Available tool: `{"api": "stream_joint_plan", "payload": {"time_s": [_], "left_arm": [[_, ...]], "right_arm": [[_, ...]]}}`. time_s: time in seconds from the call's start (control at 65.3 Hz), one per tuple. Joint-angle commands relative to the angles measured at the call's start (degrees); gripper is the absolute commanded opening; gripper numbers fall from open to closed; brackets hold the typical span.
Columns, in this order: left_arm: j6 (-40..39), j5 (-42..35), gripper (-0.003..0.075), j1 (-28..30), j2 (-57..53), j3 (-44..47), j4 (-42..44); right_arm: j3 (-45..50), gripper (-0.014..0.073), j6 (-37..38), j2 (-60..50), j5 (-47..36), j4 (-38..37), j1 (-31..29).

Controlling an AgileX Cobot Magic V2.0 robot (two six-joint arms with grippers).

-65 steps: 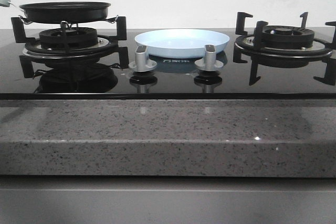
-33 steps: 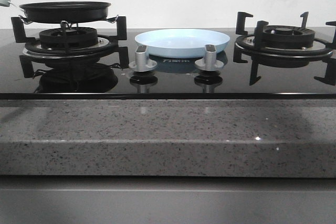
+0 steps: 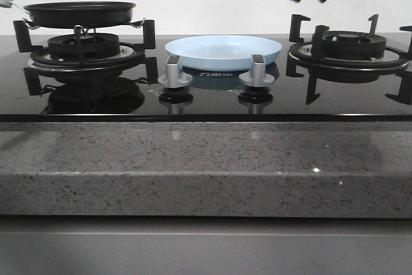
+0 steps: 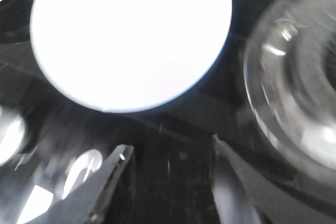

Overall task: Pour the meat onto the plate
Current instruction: 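Lower the right gripper to the light blue plate rim and grasp it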

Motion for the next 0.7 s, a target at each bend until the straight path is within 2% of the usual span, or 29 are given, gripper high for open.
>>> {"api": "stream_joint_plan", "payload": {"time_s": [0.0,0.291,0.689], "left_arm": [[0.01,-4.38,0.0471,-0.35,0.62,-1.76,0.03],[0.01,-4.38,0.0471,-0.35,0.62,-1.76,0.03],[0.01,-4.38,0.0471,-0.35,0.62,-1.76,0.03]], "right_arm": [[-6.3,0.036,-0.87,1.73,-0.13,0.55,-0.95],[-20.46,0.036,-0.87,13.24,4.74,0.04,-2.0],[-29.37,0.036,-0.95,22.06,5.58,-2.2,-2.0]]}}
